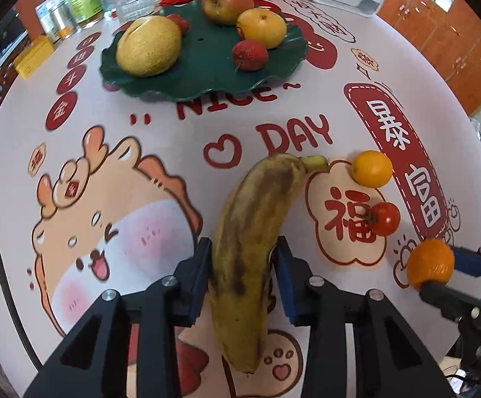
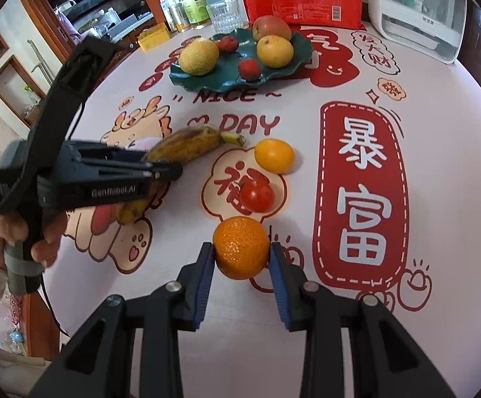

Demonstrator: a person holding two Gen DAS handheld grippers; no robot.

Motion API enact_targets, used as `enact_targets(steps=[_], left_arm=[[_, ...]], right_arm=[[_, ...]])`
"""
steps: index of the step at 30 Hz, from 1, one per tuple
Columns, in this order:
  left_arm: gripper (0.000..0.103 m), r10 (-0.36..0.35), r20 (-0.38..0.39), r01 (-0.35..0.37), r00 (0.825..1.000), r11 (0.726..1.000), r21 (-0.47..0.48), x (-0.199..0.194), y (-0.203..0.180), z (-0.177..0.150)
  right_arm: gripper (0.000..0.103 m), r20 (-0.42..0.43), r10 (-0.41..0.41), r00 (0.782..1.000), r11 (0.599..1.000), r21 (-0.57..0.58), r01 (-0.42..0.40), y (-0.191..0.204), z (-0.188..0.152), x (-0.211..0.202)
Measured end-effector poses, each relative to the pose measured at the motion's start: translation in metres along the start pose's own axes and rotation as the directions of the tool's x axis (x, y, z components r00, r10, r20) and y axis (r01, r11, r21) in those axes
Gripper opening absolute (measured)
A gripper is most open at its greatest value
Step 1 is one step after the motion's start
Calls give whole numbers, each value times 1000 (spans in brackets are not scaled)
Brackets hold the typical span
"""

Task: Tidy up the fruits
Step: 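Carry the banana and orange onto the green plate and open both tools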

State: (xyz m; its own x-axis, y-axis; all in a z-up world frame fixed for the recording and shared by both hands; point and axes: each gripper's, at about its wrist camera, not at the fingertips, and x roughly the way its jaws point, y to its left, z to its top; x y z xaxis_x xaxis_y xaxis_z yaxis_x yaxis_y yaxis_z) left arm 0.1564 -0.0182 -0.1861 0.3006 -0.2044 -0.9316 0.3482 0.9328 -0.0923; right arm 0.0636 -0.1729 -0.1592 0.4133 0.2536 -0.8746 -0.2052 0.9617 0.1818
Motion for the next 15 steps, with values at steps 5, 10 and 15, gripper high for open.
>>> enact_targets(steps=[5,10,15], left_arm=[[35,-15,68,18,998,999,-50,-34,12,-2],[35,26,189,-23,982,1000,-20,-88,16,38],[36,106,285,-114,953,993,9,-139,37,88]], right_arm=[[33,45,22,999,1000,-1,-22,1,17,-14],[33,97,37,995,999,-36,-34,9,55,-29],[33,184,64,981,996,-79,-50,21,111,-47]])
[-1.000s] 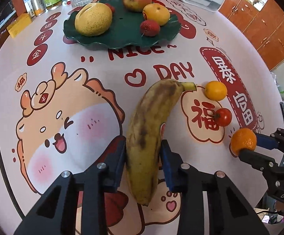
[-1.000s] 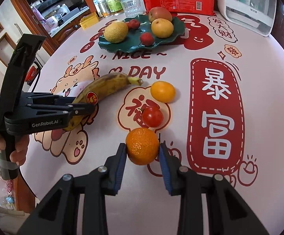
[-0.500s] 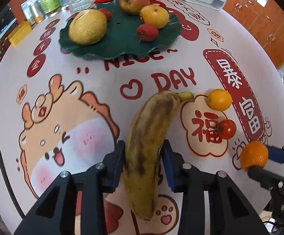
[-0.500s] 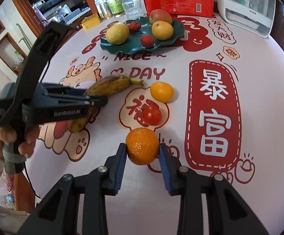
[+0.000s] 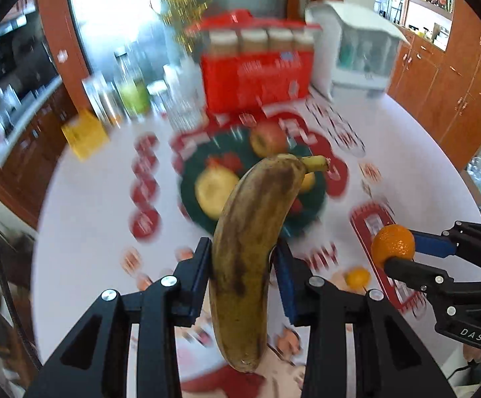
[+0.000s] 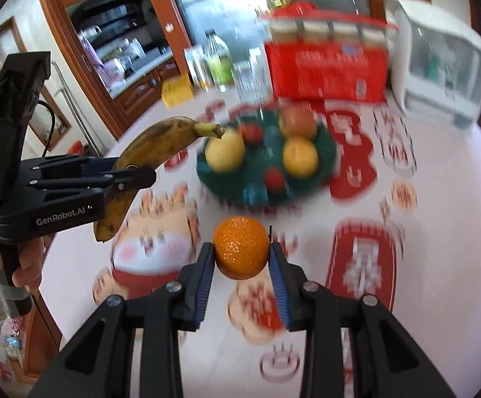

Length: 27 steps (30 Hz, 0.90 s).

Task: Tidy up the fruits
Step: 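Carry the banana and orange onto the green plate and open both tools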

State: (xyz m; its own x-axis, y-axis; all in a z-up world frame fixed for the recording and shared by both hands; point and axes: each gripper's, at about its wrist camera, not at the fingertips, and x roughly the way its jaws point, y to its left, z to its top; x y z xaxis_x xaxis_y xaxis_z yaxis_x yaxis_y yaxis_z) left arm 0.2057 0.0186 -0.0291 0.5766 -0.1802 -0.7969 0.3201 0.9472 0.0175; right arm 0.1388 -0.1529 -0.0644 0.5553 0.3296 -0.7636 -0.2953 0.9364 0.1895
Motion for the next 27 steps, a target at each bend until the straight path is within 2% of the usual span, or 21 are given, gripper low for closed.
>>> enact_targets(steps=[4,6,10,13,17,22,27], left_arm=[[36,67,48,-69,997,997,33,1,23,47],[36,76,54,-79,996,996,50,8,32,64],[36,96,64,-104,993,986,130,40,46,90],[36,112,55,-120,992,977,173,74,54,101],[36,83,-13,-80,996,983,166,125,68,108],[36,13,-104,3,994,988,151,182,74,110],[36,-44,-130,68,990,981,183,211,70,116]], right_arm=[[33,75,-16,997,999,-30,18,6,52,5],[33,89,-25,996,999,-32,28,7,69,13],[33,76,-48,996,999,-2,48,3,93,49],[33,42,-57,998,998,21,56,0,96,75],[33,-24,-75,997,996,52,76,-4,90,116],[33,-73,-69,995,996,46,73,-2,82,151],[34,-91,-109,990,994,-6,109,5,79,170]])
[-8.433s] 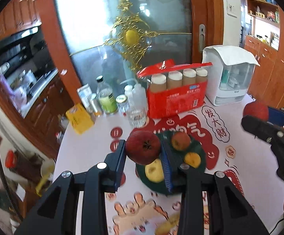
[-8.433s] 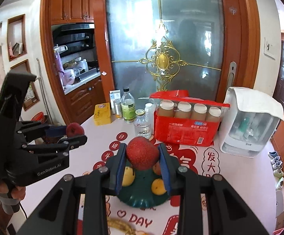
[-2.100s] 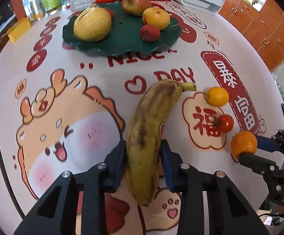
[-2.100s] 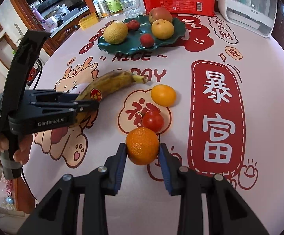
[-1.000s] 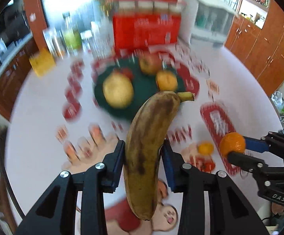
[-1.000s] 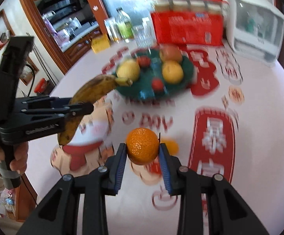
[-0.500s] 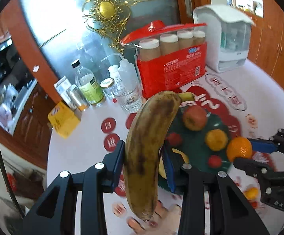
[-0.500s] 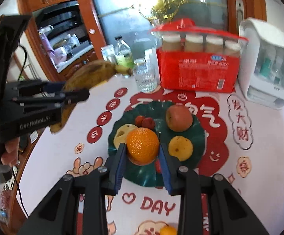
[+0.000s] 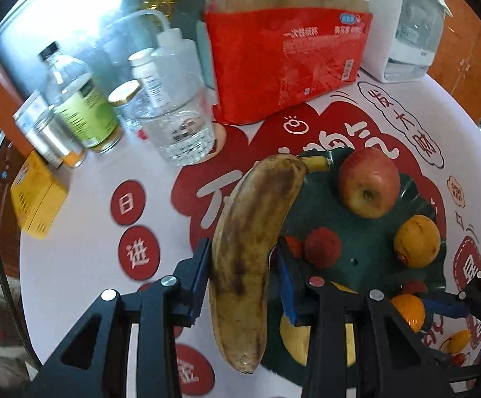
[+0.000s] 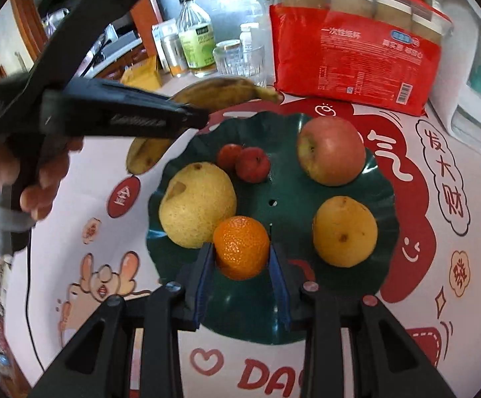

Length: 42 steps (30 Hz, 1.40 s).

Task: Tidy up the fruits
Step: 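Carry the banana and orange onto the green plate and open both tools, then withdraw both tools toward the remaining small orange and cherry tomato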

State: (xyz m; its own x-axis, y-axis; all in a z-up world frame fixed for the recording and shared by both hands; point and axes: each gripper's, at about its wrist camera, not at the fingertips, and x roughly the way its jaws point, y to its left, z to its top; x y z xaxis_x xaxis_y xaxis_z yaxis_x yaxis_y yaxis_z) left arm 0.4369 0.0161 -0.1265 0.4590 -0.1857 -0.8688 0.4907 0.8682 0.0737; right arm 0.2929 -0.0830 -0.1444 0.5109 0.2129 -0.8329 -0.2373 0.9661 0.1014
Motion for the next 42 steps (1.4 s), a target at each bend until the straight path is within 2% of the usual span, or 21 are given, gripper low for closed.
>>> enact_targets(steps=[10,14,17,19,23,28,33,42], left_arm=[[36,-72,-47,78,996,986,151,27,-12,11],[36,-76,-36,80,996,986,149,26,-15,11],[43,-79,-26,82,996,986,144,20,-15,13],[53,-74,-12,75,997,986,147,13,-17,13],[65,-42,27,37,999,987,156,-5,-23,9],[69,-20,48,14,999,992,122,-29,-29,-5],[70,-15,47,12,999,999,50,-56,-30,-25],[71,0,32,-2,999,999,47,-108,-65,-80]], right_arm=[[34,4,-68,998,997,-36,68,2,-6,7],[44,37,-79,996,996,-26,80,0,-7,-2],[47,45,-80,996,996,-24,81,-1,-9,-6],[47,45,-82,996,996,-21,83,-2,-10,-8],[47,47,-78,996,997,-10,78,-3,-13,-13],[47,47,-61,997,998,-6,61,-2,-16,-23],[47,60,-59,996,998,-19,61,1,-20,-38],[48,63,-53,997,999,-8,54,2,-39,-70]])
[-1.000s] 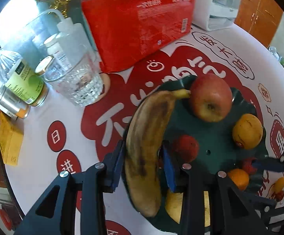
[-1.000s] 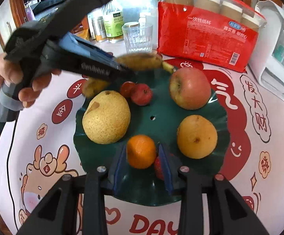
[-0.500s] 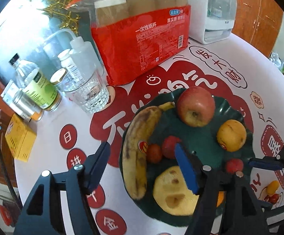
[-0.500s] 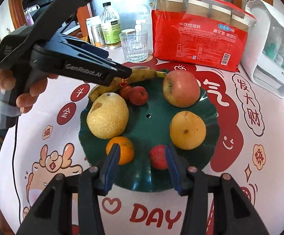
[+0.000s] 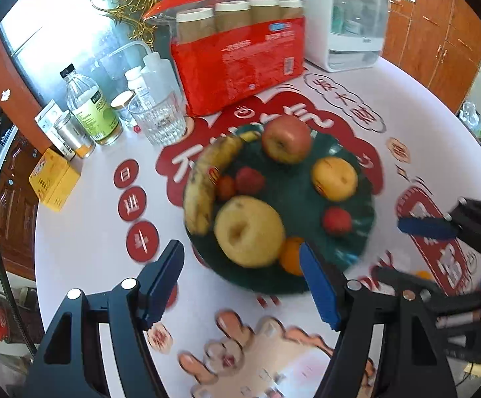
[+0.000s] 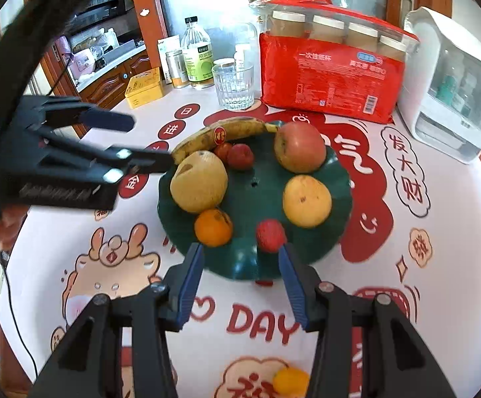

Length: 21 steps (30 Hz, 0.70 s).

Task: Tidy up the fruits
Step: 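Withdraw both tools toward the remaining small orange and cherry tomato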

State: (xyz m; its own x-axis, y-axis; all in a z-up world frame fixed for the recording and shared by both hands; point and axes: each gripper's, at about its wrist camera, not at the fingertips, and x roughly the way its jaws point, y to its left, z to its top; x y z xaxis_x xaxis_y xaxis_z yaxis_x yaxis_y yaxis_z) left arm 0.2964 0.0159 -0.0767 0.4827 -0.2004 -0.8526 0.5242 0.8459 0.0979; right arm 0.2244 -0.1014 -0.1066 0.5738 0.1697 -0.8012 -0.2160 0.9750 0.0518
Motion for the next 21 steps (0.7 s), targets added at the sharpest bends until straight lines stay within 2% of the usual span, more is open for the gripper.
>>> enact_targets(steps=[8,13,21], left_arm=[[75,-13,10,14,1000,1000,-22,-38,-46,-38],[78,-1,25,3,1000,999,-47,-56,-66,-54],[81,8,64,2,998,988,-157,-74,-87,-78]], right_arm=[[48,-28,-4,1000,1000,18,4,-8,-30,-27],[48,-17,-29,999,999,21,29,-20,-48,-50],[47,27,-79,997,997,12,79,-48,-71,-83]])
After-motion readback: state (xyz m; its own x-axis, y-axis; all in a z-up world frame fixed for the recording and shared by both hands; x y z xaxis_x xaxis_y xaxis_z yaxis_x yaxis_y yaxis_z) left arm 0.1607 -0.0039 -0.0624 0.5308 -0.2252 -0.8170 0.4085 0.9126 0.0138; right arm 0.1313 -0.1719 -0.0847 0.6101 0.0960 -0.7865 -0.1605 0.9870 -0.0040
